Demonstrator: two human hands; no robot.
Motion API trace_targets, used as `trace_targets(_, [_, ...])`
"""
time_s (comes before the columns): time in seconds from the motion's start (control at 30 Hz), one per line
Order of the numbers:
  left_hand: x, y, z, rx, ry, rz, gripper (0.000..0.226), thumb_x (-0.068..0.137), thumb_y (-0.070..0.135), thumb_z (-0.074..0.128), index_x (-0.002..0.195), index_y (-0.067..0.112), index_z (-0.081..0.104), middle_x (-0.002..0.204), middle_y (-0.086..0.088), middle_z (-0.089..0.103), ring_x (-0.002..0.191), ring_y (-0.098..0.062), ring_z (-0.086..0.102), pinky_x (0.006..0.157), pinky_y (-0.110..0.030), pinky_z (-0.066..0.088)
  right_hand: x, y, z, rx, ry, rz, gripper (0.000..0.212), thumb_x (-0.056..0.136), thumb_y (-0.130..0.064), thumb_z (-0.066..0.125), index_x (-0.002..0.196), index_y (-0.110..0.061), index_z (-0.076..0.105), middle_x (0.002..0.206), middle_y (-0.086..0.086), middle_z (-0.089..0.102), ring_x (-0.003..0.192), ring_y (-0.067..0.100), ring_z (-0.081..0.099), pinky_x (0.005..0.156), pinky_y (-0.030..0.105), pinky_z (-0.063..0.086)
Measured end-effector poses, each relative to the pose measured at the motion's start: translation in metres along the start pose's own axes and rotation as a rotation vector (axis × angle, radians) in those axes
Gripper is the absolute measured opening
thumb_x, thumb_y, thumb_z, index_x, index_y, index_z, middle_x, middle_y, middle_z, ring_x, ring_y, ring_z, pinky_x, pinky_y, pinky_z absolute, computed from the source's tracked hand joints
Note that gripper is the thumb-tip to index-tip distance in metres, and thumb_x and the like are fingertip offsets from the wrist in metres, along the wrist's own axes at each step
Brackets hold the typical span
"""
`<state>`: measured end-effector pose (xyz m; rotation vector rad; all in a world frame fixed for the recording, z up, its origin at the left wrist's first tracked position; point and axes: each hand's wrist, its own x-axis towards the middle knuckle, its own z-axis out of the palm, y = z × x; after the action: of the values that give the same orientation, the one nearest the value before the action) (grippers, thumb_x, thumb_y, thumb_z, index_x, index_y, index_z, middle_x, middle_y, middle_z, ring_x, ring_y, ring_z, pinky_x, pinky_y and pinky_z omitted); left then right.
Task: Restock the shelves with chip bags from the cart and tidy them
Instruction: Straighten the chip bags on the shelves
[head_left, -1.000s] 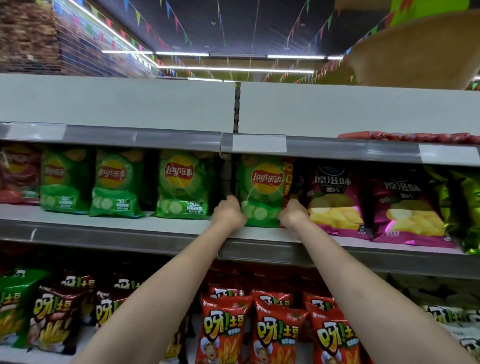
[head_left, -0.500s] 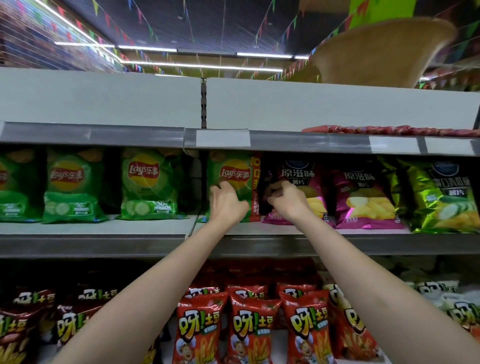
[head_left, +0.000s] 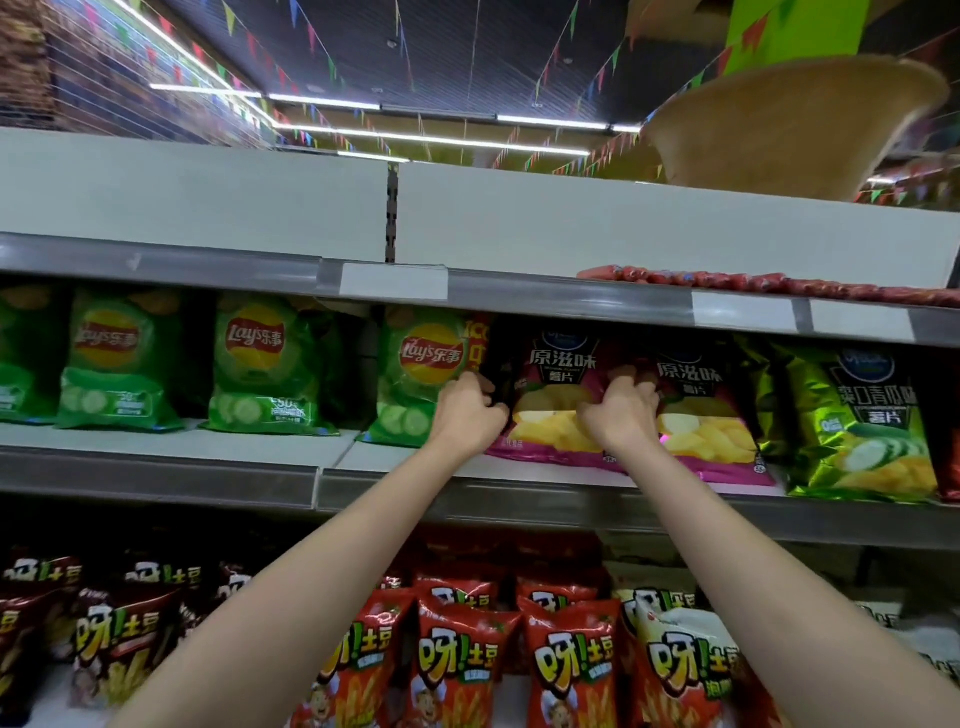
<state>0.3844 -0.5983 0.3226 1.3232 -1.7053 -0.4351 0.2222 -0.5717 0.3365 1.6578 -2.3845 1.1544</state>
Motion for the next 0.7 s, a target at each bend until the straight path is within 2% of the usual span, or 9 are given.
trace_targets(0.07, [0.001, 0.008, 0.012, 0.03, -0.047, 0.003, 0.04, 0.088, 0.015, 0.061, 0.125, 0.003, 0.053, 0.125, -0.015, 0.058, 0.117, -0.029, 0.053, 0.09, -0.027, 0.041, 0.006, 0.01, -0.004, 0.036, -0.111, 0.072, 0.06, 0.091, -0.022, 0.058, 0.139, 0.003, 0.032, 0.141, 0.024, 0.034, 0.124, 0.038, 0.045, 0.097, 0.039, 0.044])
trace_targets(0.1, [0.002, 0.012, 0.018, 0.05, -0.078, -0.026, 0.044, 0.088, 0.018, 0.061, 0.128, 0.002, 0.05, 0.129, -0.017, 0.054, 0.12, -0.031, 0.051, 0.093, -0.03, 0.042, 0.008, 0.013, -0.005, 0.085, -0.184, 0.106, 0.061, 0.091, -0.023, 0.058, 0.14, 0.002, 0.032, 0.138, 0.021, 0.039, 0.112, 0.036, 0.055, 0.087, 0.038, 0.05])
trace_targets(0.17, [0.004, 0.017, 0.029, 0.079, -0.171, -0.121, 0.055, 0.088, 0.025, 0.06, 0.134, 0.001, 0.043, 0.134, -0.019, 0.048, 0.121, -0.034, 0.05, 0.094, -0.035, 0.046, 0.008, 0.02, -0.005, 0.239, -0.314, 0.156, 0.063, 0.092, -0.024, 0.06, 0.142, -0.001, 0.029, 0.132, 0.017, 0.044, 0.098, 0.03, 0.06, 0.072, 0.036, 0.057])
trace_targets(0.27, [0.006, 0.021, 0.04, -0.034, -0.284, -0.229, 0.064, 0.09, 0.025, 0.06, 0.141, -0.001, 0.032, 0.136, -0.018, 0.047, 0.119, -0.032, 0.052, 0.094, -0.036, 0.05, 0.012, 0.024, 0.001, 0.394, -0.393, 0.153, 0.064, 0.092, -0.018, 0.061, 0.144, -0.003, 0.026, 0.134, 0.014, 0.041, 0.092, 0.024, 0.053, 0.083, 0.043, 0.057])
trace_targets(0.33, [0.008, 0.02, 0.044, -0.063, -0.262, -0.237, 0.068, 0.09, 0.023, 0.061, 0.143, -0.001, 0.026, 0.138, -0.018, 0.045, 0.124, -0.032, 0.048, 0.097, -0.035, 0.046, 0.019, 0.023, 0.005, 0.398, -0.391, 0.122, 0.056, 0.091, -0.013, 0.06, 0.139, -0.003, 0.032, 0.121, 0.011, 0.043, 0.081, 0.021, 0.056, 0.089, 0.047, 0.055])
trace_targets(0.43, [0.011, 0.017, 0.046, -0.039, -0.214, -0.24, 0.075, 0.091, 0.019, 0.06, 0.149, -0.001, 0.016, 0.145, -0.019, 0.038, 0.131, -0.033, 0.041, 0.103, -0.034, 0.04, 0.028, 0.021, 0.012, 0.334, -0.345, 0.06, 0.023, 0.089, -0.006, 0.056, 0.11, 0.0, 0.049, 0.101, 0.012, 0.049, 0.091, 0.028, 0.06, 0.09, 0.046, 0.054])
trace_targets(0.5, [0.015, 0.015, 0.048, -0.034, -0.217, -0.244, 0.073, 0.091, 0.017, 0.058, 0.149, -0.001, 0.017, 0.145, -0.02, 0.039, 0.131, -0.033, 0.041, 0.104, -0.034, 0.04, 0.032, 0.023, 0.019, 0.292, -0.339, 0.055, 0.013, 0.089, -0.003, 0.05, 0.102, 0.0, 0.051, 0.095, 0.012, 0.052, 0.096, 0.03, 0.06, 0.087, 0.042, 0.055])
trace_targets(0.6, [0.016, 0.015, 0.051, -0.014, -0.237, -0.25, 0.069, 0.091, 0.019, 0.057, 0.147, -0.001, 0.021, 0.144, -0.021, 0.039, 0.13, -0.035, 0.041, 0.106, -0.037, 0.04, 0.033, 0.028, 0.031, 0.165, -0.338, 0.022, 0.022, 0.092, -0.005, 0.047, 0.111, 0.005, 0.055, 0.097, 0.015, 0.054, 0.087, 0.027, 0.055, 0.065, 0.031, 0.044])
trace_targets(0.7, [0.017, 0.015, 0.053, 0.001, -0.241, -0.28, 0.074, 0.091, 0.025, 0.06, 0.148, 0.0, 0.02, 0.146, -0.022, 0.035, 0.132, -0.036, 0.039, 0.107, -0.039, 0.038, 0.032, 0.028, 0.034, 0.027, -0.326, -0.014, 0.034, 0.096, -0.005, 0.042, 0.126, 0.01, 0.048, 0.113, 0.02, 0.059, 0.101, 0.032, 0.058, 0.074, 0.032, 0.044])
